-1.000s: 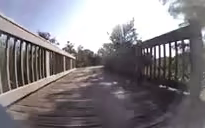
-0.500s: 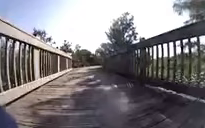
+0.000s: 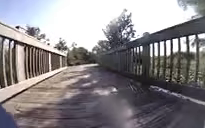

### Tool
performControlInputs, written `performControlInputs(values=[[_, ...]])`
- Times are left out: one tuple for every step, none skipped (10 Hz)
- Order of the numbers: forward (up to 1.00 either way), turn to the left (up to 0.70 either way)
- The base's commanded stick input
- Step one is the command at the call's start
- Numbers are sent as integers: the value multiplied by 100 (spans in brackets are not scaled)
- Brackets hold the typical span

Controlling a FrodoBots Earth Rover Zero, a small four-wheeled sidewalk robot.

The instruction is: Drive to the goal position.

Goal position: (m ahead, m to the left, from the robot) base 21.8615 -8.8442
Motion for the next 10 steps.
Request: performControlInputs(values=[[70, 0], [70, 0], [70, 0], [70, 0], [70, 0], [70, 0], [70, 0], [70, 0], [70, 0], [70, 0]])
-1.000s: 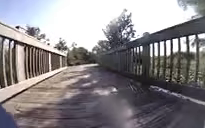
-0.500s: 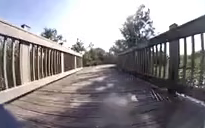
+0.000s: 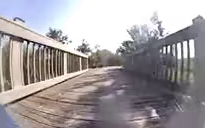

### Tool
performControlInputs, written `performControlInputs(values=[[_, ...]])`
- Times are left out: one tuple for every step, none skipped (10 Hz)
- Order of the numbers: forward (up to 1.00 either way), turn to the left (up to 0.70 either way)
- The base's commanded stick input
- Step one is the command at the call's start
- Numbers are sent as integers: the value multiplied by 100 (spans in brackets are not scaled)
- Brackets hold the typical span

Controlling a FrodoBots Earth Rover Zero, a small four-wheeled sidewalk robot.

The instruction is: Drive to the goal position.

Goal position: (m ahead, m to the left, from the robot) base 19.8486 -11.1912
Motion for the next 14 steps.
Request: performControlInputs(values=[[70, 0], [70, 0], [70, 0], [70, 0], [70, 0], [70, 0], [70, 0], [70, 0], [70, 0], [70, 0], [70, 0], [70, 0], [70, 0], [70, 0]])
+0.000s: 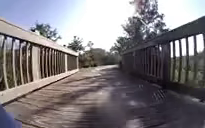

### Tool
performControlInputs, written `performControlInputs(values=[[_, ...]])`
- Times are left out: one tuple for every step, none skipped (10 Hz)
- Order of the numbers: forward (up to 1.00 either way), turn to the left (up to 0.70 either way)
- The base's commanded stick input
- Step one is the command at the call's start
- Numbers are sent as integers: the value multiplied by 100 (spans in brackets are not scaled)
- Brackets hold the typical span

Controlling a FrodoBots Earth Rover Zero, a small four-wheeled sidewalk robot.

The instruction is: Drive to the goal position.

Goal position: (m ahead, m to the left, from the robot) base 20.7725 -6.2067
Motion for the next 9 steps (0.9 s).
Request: performControlInputs(values=[[70, 0], [70, 0], [70, 0], [70, 0], [70, 0], [70, 0], [70, 0], [70, 0], [70, 0]])
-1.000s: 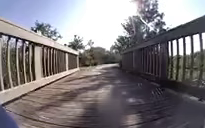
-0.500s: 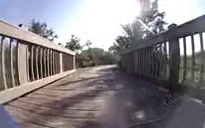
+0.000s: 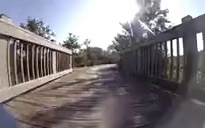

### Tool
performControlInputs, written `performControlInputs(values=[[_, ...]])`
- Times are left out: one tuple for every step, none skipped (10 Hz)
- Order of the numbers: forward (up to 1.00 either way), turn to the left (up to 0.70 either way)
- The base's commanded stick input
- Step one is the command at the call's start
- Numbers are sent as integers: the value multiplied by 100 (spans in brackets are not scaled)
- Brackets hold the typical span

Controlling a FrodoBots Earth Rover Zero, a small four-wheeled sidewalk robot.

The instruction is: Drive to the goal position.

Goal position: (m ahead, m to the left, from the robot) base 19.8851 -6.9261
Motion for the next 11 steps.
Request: performControlInputs(values=[[70, 0], [70, 0], [70, 12], [70, 35], [70, 35], [70, 22], [70, 0], [70, 0], [70, 0], [70, 0], [70, 0]])
